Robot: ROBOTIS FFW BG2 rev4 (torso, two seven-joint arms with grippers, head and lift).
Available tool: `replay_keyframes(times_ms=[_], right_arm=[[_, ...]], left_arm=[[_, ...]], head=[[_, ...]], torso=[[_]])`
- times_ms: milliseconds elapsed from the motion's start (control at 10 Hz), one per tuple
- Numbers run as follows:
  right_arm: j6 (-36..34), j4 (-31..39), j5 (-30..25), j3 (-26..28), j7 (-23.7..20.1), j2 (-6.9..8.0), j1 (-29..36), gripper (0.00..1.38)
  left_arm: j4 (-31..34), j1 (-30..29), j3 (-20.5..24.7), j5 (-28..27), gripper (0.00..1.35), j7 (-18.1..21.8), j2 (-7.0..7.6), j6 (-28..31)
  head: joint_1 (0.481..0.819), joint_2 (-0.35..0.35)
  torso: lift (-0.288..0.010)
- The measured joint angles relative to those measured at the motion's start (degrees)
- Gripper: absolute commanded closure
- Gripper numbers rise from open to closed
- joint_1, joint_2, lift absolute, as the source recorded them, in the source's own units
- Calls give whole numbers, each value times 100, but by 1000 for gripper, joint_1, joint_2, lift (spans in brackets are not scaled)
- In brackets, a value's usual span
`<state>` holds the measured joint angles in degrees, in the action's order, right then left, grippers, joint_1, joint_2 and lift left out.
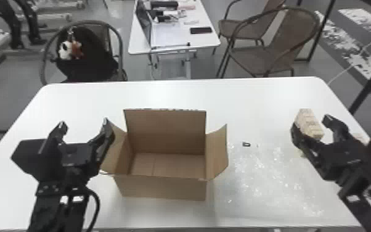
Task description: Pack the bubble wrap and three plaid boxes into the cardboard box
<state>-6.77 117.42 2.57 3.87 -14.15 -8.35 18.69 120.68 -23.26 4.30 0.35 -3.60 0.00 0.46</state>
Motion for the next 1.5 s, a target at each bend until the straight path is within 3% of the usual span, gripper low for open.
replay_keyframes(times_ms=[800,1000,1100,1300,1500], right_arm=[[105,-29,15,0,8,0,2,521],[119,-29,13,0,8,0,9,521],[123,-29,13,0,8,0,11,521],[142,-31,13,0,8,1,13,521],[157,-35,2,0,8,2,15,521]], left_arm=[[8,-12,32,-43,286,27,0,-31],[95,-10,168,103,286,49,0,185],[291,33,393,357,286,178,0,717],[594,353,1213,1306,286,1008,0,2276],[648,603,1724,2382,280,1250,0,3601]], head=[[695,63],[695,73],[695,90],[695,122],[695,123]], torso=[[-148],[-148],[-148],[-148],[-148]])
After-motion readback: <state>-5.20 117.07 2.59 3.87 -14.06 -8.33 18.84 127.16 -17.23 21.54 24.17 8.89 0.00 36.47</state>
